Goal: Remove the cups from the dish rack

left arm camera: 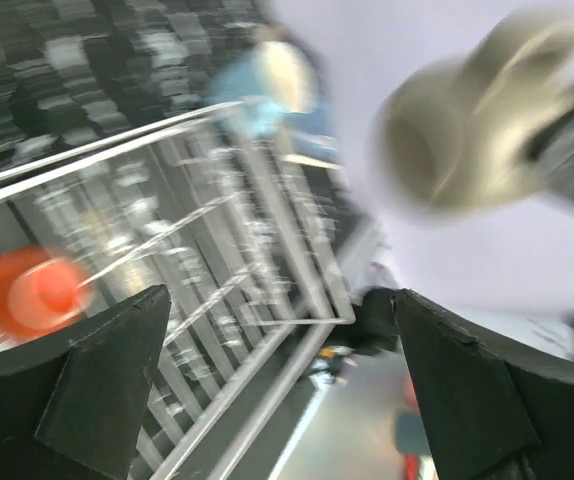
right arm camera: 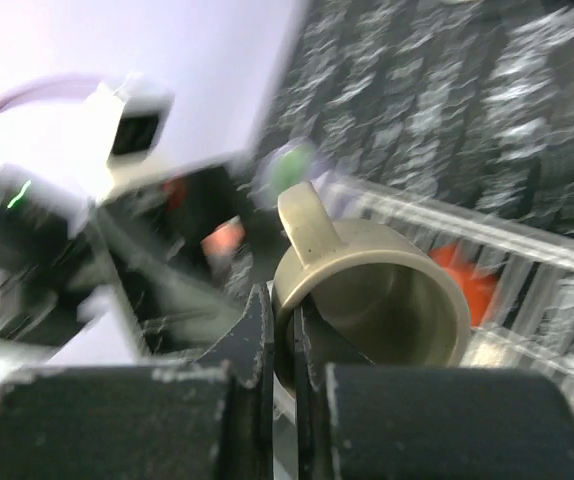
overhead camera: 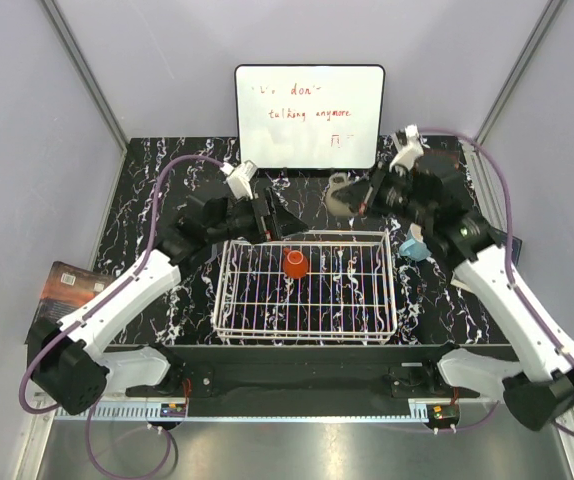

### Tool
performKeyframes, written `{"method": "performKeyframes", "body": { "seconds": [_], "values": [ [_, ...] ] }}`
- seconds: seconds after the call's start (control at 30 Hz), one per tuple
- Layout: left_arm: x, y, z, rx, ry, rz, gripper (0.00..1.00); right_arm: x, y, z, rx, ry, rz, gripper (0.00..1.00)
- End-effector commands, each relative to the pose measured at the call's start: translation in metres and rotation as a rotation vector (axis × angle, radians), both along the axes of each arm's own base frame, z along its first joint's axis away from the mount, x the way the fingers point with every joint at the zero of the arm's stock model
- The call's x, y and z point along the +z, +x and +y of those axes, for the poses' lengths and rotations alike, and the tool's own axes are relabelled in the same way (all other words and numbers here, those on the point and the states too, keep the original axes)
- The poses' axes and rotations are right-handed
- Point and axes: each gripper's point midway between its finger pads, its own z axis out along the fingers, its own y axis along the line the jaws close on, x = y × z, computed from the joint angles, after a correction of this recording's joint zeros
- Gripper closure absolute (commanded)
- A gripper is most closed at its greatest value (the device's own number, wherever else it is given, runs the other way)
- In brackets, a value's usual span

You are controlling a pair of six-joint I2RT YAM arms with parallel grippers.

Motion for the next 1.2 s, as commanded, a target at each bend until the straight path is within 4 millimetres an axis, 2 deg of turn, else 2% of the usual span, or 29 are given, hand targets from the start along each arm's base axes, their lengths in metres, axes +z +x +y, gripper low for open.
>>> {"method": "performKeyframes", "body": {
  "seconds": [0.0,0.03,0.07,0.13,0.17,0.23,0.27,0.3,0.37,0.43,0.47,0.57,0.63,0.67,0.87,0.97,1.17],
  "values": [
    [-0.029,0.022,0.051,0.276,0.238,0.012,0.01,-0.043,0.064,-0.043,-0.262,-0.393,0.016,1.00],
    [-0.029,0.021,0.055,0.295,0.249,0.016,0.01,-0.048,0.077,-0.051,-0.321,-0.445,0.028,1.00],
    [-0.035,0.019,0.061,0.309,0.278,0.034,0.01,-0.056,0.095,-0.050,-0.346,-0.489,0.056,1.00],
    [-0.035,0.019,0.071,0.352,0.304,0.028,0.01,-0.073,0.110,-0.060,-0.400,-0.582,0.113,1.00],
    [-0.038,0.017,0.077,0.369,0.329,0.041,0.01,-0.084,0.127,-0.057,-0.417,-0.622,0.153,1.00],
    [-0.038,0.016,0.088,0.408,0.363,0.037,0.01,-0.102,0.140,-0.067,-0.443,-0.684,0.219,1.00],
    [-0.036,0.015,0.091,0.415,0.365,0.032,0.01,-0.114,0.155,-0.065,-0.446,-0.702,0.250,1.00],
    [-0.034,0.013,0.091,0.413,0.362,0.023,0.01,-0.123,0.162,-0.073,-0.463,-0.710,0.287,1.00],
    [-0.026,0.010,0.094,0.414,0.344,0.002,0.01,-0.138,0.183,-0.074,-0.483,-0.727,0.323,1.00],
    [-0.023,0.009,0.096,0.419,0.343,-0.013,0.01,-0.148,0.198,-0.089,-0.530,-0.755,0.355,1.00],
    [-0.022,0.009,0.097,0.420,0.346,-0.018,0.01,-0.156,0.211,-0.090,-0.540,-0.765,0.364,1.00],
    [-0.024,0.008,0.099,0.421,0.360,-0.021,0.01,-0.172,0.229,-0.099,-0.553,-0.788,0.403,1.00],
    [-0.029,0.007,0.100,0.416,0.377,-0.011,0.01,-0.180,0.234,-0.099,-0.546,-0.797,0.414,1.00],
    [-0.031,0.006,0.101,0.412,0.385,-0.004,0.01,-0.192,0.238,-0.102,-0.545,-0.801,0.439,1.00],
    [-0.041,0.002,0.104,0.407,0.412,0.010,0.01,-0.238,0.237,-0.107,-0.522,-0.860,0.526,1.00],
    [-0.043,0.001,0.104,0.402,0.420,0.012,0.01,-0.256,0.234,-0.111,-0.520,-0.894,0.557,1.00],
    [-0.054,0.002,0.100,0.382,0.442,0.039,0.01,-0.277,0.228,-0.111,-0.500,-0.926,0.595,1.00]
  ]
}}
